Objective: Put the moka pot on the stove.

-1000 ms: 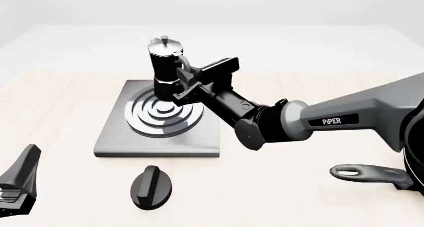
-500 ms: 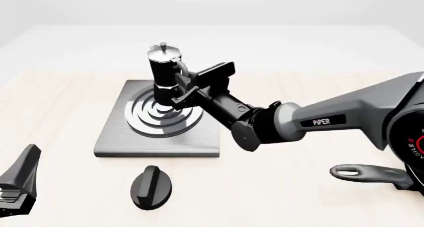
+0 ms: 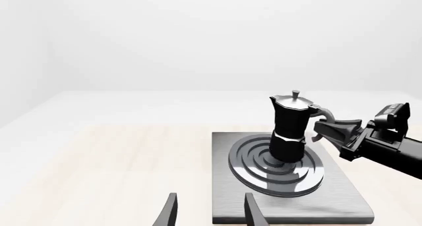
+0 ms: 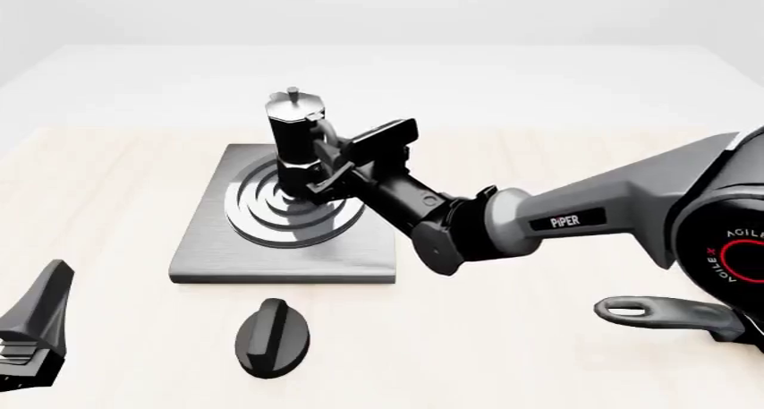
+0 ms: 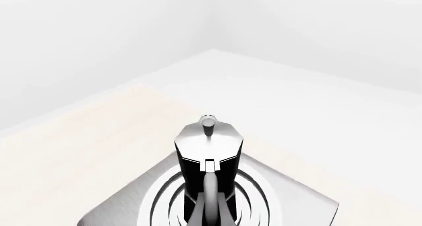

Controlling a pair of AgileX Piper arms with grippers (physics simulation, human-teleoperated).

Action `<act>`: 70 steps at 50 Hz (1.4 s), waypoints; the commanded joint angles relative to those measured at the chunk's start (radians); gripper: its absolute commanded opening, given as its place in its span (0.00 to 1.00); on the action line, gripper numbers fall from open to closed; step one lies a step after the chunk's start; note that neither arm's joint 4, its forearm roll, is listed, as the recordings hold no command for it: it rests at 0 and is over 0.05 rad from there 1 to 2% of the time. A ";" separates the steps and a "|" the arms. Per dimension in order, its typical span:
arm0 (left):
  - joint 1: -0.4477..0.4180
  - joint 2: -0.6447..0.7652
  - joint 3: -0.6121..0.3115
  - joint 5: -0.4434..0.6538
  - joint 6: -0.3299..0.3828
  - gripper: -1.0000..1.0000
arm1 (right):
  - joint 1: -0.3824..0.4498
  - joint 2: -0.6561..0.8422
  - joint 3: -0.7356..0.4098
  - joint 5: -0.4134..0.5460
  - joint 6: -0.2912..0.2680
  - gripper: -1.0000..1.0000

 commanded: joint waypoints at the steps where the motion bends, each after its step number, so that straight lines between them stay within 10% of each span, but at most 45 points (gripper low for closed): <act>1: 0.000 0.000 0.000 0.000 0.000 1.00 | 0.002 0.004 -0.014 -0.002 0.007 0.00; 56: 0.000 0.000 0.000 0.000 0.000 1.00 | -0.005 0.044 -0.042 0.022 0.003 0.00; 57: 0.000 0.000 0.000 0.000 0.000 1.00 | -0.006 0.045 -0.043 0.024 0.004 1.00; 70: 0.000 0.000 0.000 0.000 0.000 1.00 | -0.009 0.046 -0.045 0.026 0.005 1.00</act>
